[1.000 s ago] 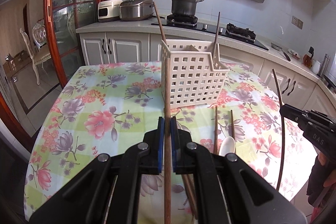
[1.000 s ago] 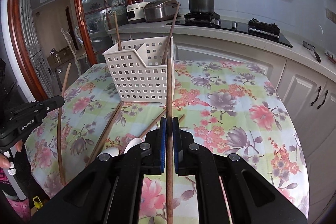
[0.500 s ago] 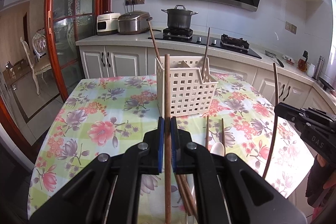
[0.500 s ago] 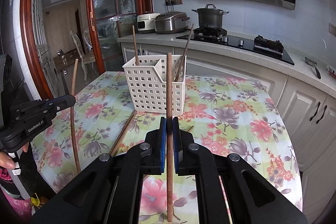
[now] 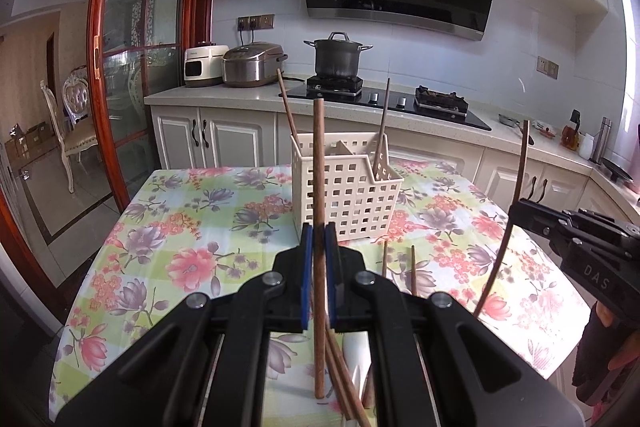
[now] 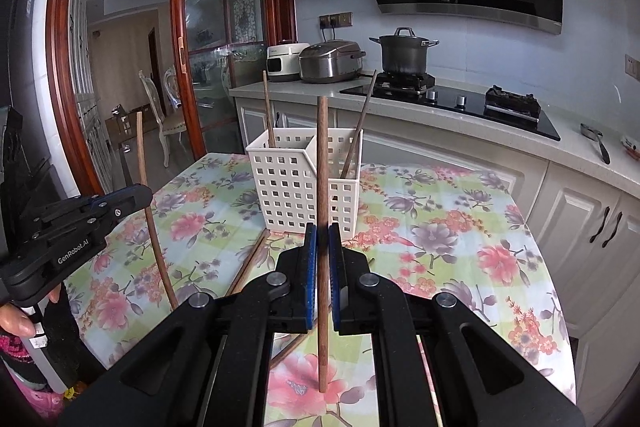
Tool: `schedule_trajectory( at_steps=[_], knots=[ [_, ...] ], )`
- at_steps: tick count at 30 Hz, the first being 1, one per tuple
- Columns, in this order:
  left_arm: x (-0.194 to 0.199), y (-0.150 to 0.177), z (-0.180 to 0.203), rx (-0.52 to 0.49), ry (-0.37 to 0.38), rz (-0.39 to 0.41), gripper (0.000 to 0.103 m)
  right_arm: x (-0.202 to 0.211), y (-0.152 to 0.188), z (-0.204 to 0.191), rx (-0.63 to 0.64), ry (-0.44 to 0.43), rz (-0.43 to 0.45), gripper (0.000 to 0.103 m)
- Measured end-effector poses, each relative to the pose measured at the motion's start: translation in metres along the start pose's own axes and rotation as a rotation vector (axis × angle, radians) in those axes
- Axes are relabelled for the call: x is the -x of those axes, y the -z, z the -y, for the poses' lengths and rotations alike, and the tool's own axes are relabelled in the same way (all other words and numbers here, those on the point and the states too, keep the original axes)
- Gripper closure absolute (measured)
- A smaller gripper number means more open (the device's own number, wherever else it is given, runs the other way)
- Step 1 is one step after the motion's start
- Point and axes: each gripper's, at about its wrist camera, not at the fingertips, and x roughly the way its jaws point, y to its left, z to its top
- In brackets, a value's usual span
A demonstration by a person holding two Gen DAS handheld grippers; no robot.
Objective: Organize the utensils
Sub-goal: 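Lift both held chopsticks upright and carry them above the white caddy, then lower the chopsticks into the caddy and open both tools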
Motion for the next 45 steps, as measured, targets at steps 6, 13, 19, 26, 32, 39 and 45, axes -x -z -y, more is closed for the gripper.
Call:
schedule_trajectory(
  at_steps=[6,13,19,26,32,39,45],
  knots=[
    [0.003,-0.006,0.005,-0.017,-0.002,0.017,0.097,0.004,-0.007,-0.003,0.011,0.001,0.022,0.097],
    [0.001,-0.022,0.010,-0.047,-0.008,0.038,0.097,0.003,-0.020,-0.008,0.030,0.004,0.046,0.097],
    [-0.003,-0.041,0.013,-0.054,0.009,0.059,0.097,-0.006,-0.035,-0.006,0.032,0.002,0.057,0.097],
    [-0.016,-0.064,0.013,-0.032,0.036,0.070,0.097,-0.022,-0.056,-0.001,0.024,-0.016,0.066,0.097],
    [-0.028,-0.087,0.018,-0.031,0.063,0.072,0.097,-0.036,-0.078,0.003,0.006,-0.040,0.072,0.097],
    [-0.041,-0.127,0.024,-0.035,0.087,0.074,0.097,-0.049,-0.117,0.014,-0.036,-0.066,0.088,0.097],
    [-0.049,-0.166,0.029,-0.035,0.083,0.098,0.097,-0.068,-0.149,0.027,-0.066,-0.061,0.090,0.097]
  ],
)
